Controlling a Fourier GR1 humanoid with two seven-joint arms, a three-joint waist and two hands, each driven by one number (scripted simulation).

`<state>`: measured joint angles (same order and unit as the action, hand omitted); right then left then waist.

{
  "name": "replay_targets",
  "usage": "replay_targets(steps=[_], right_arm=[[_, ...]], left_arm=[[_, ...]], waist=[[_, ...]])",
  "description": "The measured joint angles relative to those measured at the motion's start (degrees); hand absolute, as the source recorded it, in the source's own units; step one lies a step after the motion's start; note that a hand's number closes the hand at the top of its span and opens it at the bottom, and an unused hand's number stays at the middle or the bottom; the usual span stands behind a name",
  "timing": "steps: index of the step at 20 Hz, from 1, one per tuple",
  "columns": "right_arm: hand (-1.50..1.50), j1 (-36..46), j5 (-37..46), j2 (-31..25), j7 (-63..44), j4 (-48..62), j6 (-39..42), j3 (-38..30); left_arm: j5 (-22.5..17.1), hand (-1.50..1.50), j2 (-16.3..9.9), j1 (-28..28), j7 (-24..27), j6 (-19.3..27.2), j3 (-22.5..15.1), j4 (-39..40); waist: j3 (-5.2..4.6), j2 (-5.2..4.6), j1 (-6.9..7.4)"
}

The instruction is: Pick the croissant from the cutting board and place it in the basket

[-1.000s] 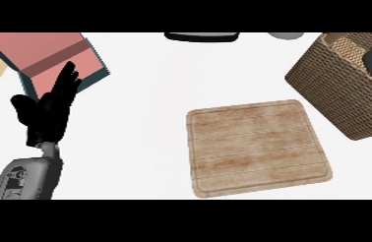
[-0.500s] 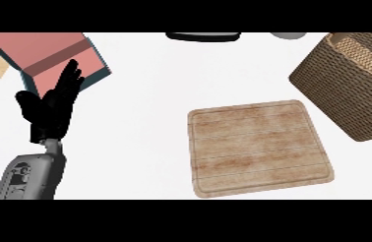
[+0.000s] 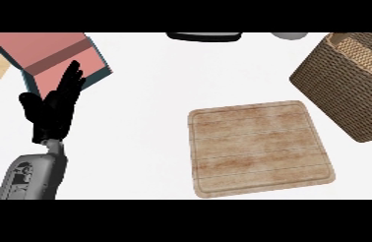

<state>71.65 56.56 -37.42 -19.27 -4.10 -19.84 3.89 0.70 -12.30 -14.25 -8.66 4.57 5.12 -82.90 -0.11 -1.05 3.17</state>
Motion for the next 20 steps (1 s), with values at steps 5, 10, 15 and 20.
replay_targets(steps=[5, 10, 15, 20], right_arm=[[1.5, -1.68, -0.7, 0.03, 0.84, 0.0, 0.43, -0.76], [1.5, -3.09, -0.94, -0.92, 2.13, -0.21, -0.27, -1.15], [1.5, -4.13, -0.4, -1.65, 2.46, 0.15, 0.19, -0.75], [1.5, -5.41, 0.32, -1.71, 2.23, 0.37, 0.15, -0.15]], left_arm=[[-0.01, 0.0, 0.01, 1.47, 0.52, -0.29, 0.08, -0.94], [0.47, 0.0, 0.68, 0.57, -0.23, 0.17, -0.48, -0.96], [0.31, 0.0, 0.73, -0.01, -0.37, -0.05, -0.31, -0.67], [0.85, 0.0, 0.92, -0.73, 0.09, 0.37, -0.23, 0.28]], waist=[[-0.07, 0.1, 0.14], [-0.06, -0.04, 0.31], [-0.1, 0.01, 0.38], [-0.08, 0.04, 0.17]])
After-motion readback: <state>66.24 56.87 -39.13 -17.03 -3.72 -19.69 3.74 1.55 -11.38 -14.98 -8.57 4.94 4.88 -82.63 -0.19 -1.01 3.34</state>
